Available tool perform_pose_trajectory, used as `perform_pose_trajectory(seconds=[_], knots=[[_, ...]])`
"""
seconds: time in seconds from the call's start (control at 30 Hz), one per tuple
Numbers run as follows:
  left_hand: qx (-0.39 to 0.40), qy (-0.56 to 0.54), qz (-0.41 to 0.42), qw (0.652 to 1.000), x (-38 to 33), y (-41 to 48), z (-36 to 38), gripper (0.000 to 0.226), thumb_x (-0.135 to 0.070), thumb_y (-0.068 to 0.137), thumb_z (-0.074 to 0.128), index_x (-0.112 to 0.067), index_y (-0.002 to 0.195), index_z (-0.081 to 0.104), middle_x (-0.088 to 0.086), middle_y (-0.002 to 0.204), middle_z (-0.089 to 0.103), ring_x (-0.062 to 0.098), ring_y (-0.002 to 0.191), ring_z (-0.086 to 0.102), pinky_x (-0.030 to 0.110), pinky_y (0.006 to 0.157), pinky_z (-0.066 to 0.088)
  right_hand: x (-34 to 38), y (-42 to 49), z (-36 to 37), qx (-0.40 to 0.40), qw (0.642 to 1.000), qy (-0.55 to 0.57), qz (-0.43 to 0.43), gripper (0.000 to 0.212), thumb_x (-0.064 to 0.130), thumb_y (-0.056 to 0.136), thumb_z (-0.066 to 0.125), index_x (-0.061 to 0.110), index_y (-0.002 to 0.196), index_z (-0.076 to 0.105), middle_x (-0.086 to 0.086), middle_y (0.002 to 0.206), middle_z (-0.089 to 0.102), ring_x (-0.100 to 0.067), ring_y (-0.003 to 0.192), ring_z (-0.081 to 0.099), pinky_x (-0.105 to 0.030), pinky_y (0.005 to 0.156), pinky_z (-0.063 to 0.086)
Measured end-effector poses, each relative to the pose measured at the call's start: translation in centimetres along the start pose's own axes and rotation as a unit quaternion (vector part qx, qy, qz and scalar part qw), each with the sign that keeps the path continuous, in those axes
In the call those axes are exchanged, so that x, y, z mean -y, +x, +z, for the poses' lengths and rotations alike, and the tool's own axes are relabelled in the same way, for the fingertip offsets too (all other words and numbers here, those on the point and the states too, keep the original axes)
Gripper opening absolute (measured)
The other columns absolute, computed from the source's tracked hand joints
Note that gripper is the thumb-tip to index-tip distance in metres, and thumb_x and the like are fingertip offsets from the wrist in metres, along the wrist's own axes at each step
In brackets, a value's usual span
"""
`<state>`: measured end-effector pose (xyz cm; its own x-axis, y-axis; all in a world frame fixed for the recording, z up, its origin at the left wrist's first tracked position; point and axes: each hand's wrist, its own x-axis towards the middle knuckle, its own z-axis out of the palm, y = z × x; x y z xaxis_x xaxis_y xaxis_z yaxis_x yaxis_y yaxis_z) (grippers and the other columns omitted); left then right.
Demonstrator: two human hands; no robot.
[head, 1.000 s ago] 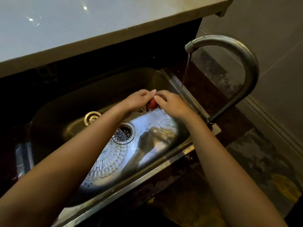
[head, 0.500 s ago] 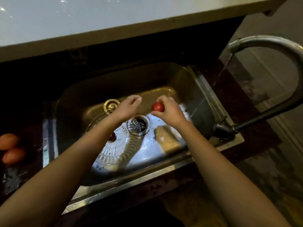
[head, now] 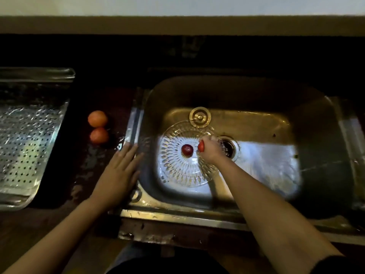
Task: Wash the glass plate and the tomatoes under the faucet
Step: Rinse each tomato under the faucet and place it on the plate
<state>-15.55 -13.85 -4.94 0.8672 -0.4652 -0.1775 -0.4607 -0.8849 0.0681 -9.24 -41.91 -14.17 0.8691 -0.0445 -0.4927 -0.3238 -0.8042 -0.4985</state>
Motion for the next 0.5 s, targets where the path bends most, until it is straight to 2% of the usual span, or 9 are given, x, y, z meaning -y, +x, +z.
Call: perform_pose_trajectory(seconds=[0.03, 0.13, 0.23, 0.33, 0.43, 0.5], knots=[[-0.004, 0.01, 0.004, 1.0, 0.1, -0.2, 0.5, 0.055, -0.037, 0.097, 0.026, -0.001, 0.125, 0.055, 0.024, 0.138, 0.046, 0.042, 0.13, 0.04, 0.051, 0.106, 0.033, 0.1, 0.3, 0.6, -0.007, 1.0, -0.017, -0.007, 0.053, 0.002, 0.079, 0.062, 0.011, 0.128, 0.043, -0.018, 0.134, 0.038, -0.036, 0.119, 0.045, -0.038, 0.1, 0.04], [-0.023, 0.023, 0.004, 0.999, 0.4, -0.3, 1.1, 0.05, -0.031, 0.092, 0.036, -0.005, 0.133, 0.047, 0.018, 0.145, 0.039, 0.033, 0.137, 0.03, 0.042, 0.114, 0.016, -0.1, 0.8, 1.7, -0.029, 0.998, -0.058, -0.025, 0.06, 0.001, 0.079, 0.061, 0.009, 0.133, 0.039, -0.017, 0.136, 0.039, -0.033, 0.123, 0.041, -0.04, 0.102, 0.038], [-0.027, 0.027, -0.001, 0.999, 0.4, -0.3, 1.1, 0.05, -0.029, 0.091, 0.036, -0.007, 0.135, 0.045, 0.016, 0.147, 0.036, 0.032, 0.139, 0.025, 0.04, 0.115, 0.011, -0.1, 1.1, 2.3, -0.045, 0.996, -0.075, -0.027, 0.056, 0.012, 0.08, 0.066, 0.013, 0.131, 0.041, -0.015, 0.136, 0.04, -0.031, 0.125, 0.038, -0.042, 0.103, 0.036], [-0.032, 0.035, 0.0, 0.999, 0.3, -0.2, 0.9, 0.05, -0.029, 0.091, 0.035, -0.005, 0.133, 0.047, 0.018, 0.146, 0.038, 0.034, 0.138, 0.024, 0.042, 0.115, 0.014, 0.1, 1.2, 2.4, -0.044, 0.995, -0.087, -0.019, 0.061, 0.019, 0.079, 0.069, 0.014, 0.132, 0.041, -0.014, 0.138, 0.04, -0.03, 0.128, 0.035, -0.044, 0.107, 0.032], [-0.022, 0.041, -0.008, 0.999, 0.1, -0.2, 0.7, 0.051, -0.029, 0.091, 0.033, -0.005, 0.133, 0.048, 0.017, 0.145, 0.04, 0.036, 0.136, 0.029, 0.048, 0.113, 0.028, 0.6, 0.7, 1.9, -0.042, 0.996, -0.077, 0.008, 0.065, 0.023, 0.078, 0.069, 0.018, 0.135, 0.038, -0.013, 0.14, 0.038, -0.031, 0.13, 0.031, -0.045, 0.107, 0.028], [-0.011, 0.042, -0.013, 0.999, 0.0, -0.3, 0.5, 0.052, -0.03, 0.091, 0.033, -0.005, 0.134, 0.047, 0.017, 0.145, 0.04, 0.037, 0.135, 0.032, 0.053, 0.108, 0.032, 1.6, 0.3, 1.1, -0.067, 0.994, -0.087, 0.011, 0.062, 0.025, 0.08, 0.068, 0.017, 0.134, 0.039, -0.012, 0.139, 0.039, -0.029, 0.129, 0.031, -0.044, 0.107, 0.029]])
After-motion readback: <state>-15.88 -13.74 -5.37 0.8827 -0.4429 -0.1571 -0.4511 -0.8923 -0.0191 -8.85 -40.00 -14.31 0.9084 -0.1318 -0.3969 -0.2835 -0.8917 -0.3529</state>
